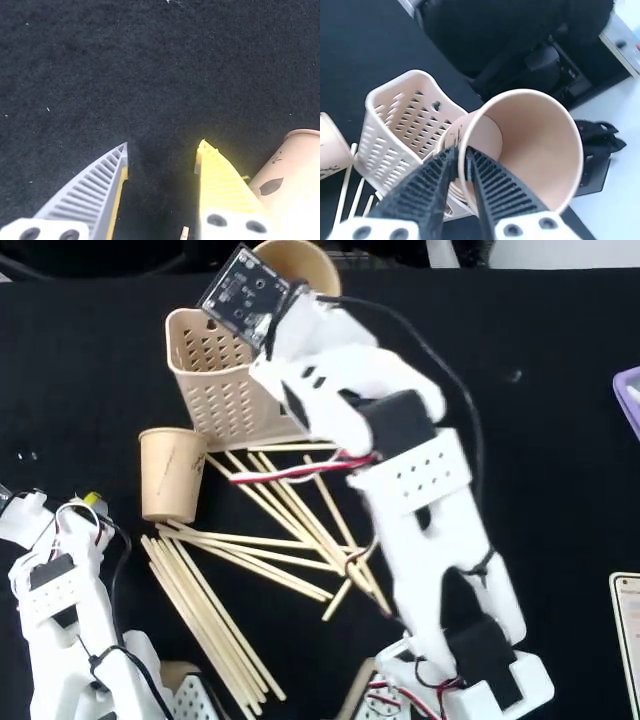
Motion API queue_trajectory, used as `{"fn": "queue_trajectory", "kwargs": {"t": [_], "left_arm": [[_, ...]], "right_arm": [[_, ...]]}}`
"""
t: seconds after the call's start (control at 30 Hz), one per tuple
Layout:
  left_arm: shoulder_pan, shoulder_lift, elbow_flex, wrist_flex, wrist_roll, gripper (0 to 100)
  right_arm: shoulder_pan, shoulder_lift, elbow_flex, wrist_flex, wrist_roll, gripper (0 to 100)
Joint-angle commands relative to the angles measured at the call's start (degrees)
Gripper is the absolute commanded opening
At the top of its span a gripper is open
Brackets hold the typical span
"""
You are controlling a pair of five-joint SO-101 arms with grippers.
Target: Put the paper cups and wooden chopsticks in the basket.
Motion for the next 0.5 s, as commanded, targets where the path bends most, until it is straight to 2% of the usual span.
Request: {"fn": "queue_trajectory", "kwargs": {"t": [0.0, 0.47], "left_arm": [[0.5, -1.2, -1.5, -0.5, 0.3, 22], [0.3, -1.2, -1.5, -0.5, 0.3, 22]], "right_arm": [[1.8, 0.0, -2.2, 0.0, 0.0, 1.1], [1.8, 2.0, -1.5, 0.2, 0.0, 1.3]]}}
